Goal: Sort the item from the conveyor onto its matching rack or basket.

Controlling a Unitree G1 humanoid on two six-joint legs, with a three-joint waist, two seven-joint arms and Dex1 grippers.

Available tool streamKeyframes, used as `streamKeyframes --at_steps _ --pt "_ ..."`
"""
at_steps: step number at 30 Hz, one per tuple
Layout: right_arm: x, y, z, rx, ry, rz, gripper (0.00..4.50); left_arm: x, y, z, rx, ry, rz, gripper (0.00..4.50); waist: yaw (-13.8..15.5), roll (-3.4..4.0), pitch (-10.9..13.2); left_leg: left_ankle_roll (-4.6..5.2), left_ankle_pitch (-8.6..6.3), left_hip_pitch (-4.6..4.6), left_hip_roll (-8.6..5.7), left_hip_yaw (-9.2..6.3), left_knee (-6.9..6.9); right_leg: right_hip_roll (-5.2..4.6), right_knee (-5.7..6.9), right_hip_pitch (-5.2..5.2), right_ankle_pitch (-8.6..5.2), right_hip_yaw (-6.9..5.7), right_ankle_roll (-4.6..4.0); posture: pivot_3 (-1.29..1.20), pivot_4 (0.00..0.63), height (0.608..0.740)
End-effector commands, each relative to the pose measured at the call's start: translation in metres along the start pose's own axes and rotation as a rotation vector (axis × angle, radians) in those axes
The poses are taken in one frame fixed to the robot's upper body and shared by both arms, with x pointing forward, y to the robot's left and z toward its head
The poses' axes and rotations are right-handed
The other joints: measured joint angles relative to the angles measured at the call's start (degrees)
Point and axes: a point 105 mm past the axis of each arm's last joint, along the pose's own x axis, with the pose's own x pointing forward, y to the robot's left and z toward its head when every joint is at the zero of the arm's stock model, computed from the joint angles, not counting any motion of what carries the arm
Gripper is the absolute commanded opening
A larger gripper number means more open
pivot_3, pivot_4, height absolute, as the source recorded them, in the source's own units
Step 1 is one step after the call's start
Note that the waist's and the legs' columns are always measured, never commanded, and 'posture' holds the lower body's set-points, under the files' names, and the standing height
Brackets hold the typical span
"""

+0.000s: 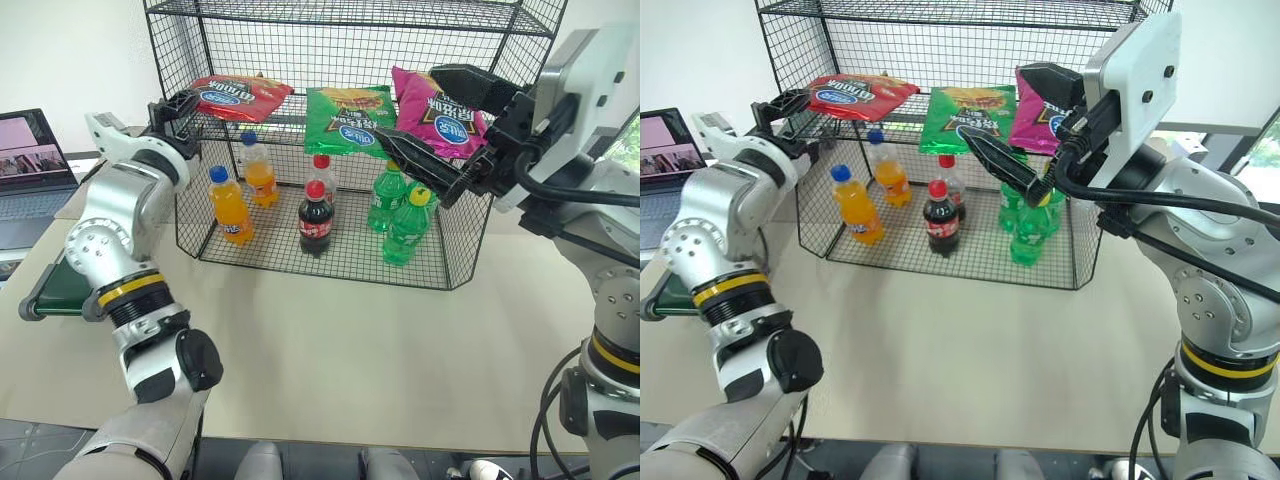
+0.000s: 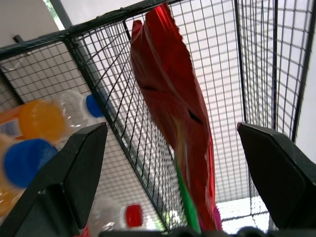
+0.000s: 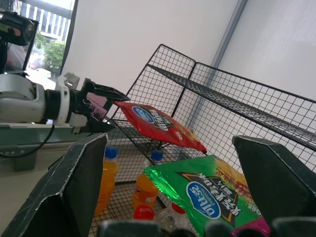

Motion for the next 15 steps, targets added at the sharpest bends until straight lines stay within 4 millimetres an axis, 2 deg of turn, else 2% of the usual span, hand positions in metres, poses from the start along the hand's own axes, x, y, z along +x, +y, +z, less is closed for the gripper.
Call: streamKeyframes --at_steps 1,3,6,12,15 --pt "-0.001 0.001 -0.007 0.003 0.027 0.001 4.50 -0.032 -0.018 -0.013 0.303 0.117 -0.107 4.47 -0.22 0.01 -0.01 0.00 0.00 0.02 0.00 0.00 -0.03 0.00 0.00 0.00 0.00 0.00 0.00 0.00 0.150 0.740" --pt "-0.011 0.019 -0.029 0.030 0.079 -0.002 4.50 -0.050 -0.006 -0.024 0.473 0.209 -0.117 4.47 -0.23 -0.01 -0.03 -0.04 0.02 0.10 0.00 0.00 -0.09 0.00 0.03 0.00 0.00 0.00 0.00 0.00 0.150 0.740" --pt "-0.028 0.037 -0.053 0.069 0.140 -0.053 4.50 -0.066 0.029 -0.040 0.750 0.318 -0.037 4.47 0.12 0.05 0.00 -0.17 0.08 0.14 0.01 -0.03 -0.15 -0.01 0.02 0.02 -0.02 -0.11 -0.03 0.00 0.150 0.740" --pt "-0.067 0.037 -0.099 0.112 0.272 -0.353 4.50 -0.074 0.078 -0.062 1.178 0.340 0.034 4.47 0.46 0.00 0.02 -0.56 0.29 0.05 -0.01 -0.03 -0.19 -0.11 -0.11 -0.02 -0.02 -0.21 -0.06 0.00 0.150 0.740" --pt "-0.089 0.042 -0.122 0.105 0.361 -0.468 4.50 -0.074 0.091 -0.069 1.244 0.320 0.012 4.47 0.44 -0.01 0.02 -0.57 0.29 0.00 -0.01 -0.03 -0.22 -0.11 -0.14 -0.06 -0.03 -0.20 -0.07 0.00 0.150 0.740"
